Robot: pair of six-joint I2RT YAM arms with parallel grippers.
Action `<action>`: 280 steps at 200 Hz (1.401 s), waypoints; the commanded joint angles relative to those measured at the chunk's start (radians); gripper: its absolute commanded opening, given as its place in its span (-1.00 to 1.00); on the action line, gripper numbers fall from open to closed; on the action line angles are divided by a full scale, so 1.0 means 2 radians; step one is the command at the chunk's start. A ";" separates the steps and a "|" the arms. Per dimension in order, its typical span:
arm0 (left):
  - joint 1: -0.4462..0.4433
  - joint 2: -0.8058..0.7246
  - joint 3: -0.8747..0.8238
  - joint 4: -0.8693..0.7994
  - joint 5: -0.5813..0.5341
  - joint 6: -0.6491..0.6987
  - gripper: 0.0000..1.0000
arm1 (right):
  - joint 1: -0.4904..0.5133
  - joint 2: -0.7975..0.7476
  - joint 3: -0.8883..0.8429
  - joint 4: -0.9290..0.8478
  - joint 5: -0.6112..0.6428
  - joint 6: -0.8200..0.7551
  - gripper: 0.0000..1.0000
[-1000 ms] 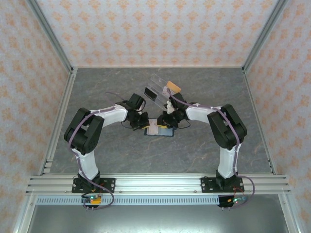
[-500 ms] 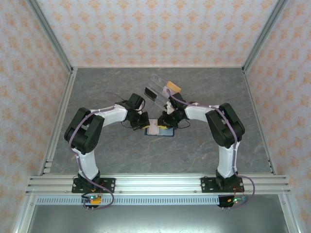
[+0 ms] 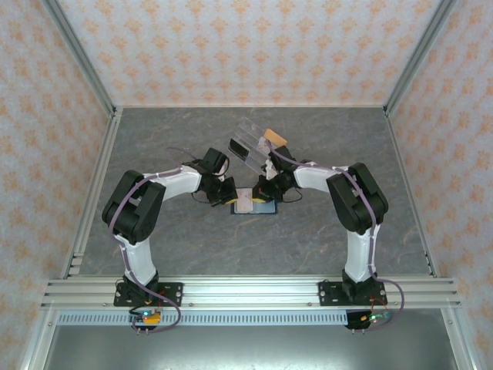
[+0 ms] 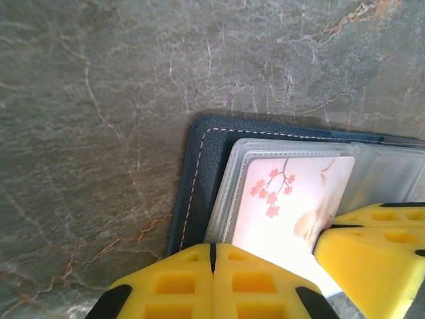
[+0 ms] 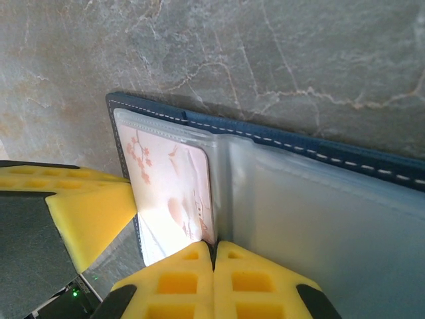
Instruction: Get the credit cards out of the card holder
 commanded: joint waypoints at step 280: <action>0.007 0.004 -0.024 -0.019 -0.028 0.007 -0.91 | -0.008 -0.016 -0.010 0.005 0.008 -0.009 -0.88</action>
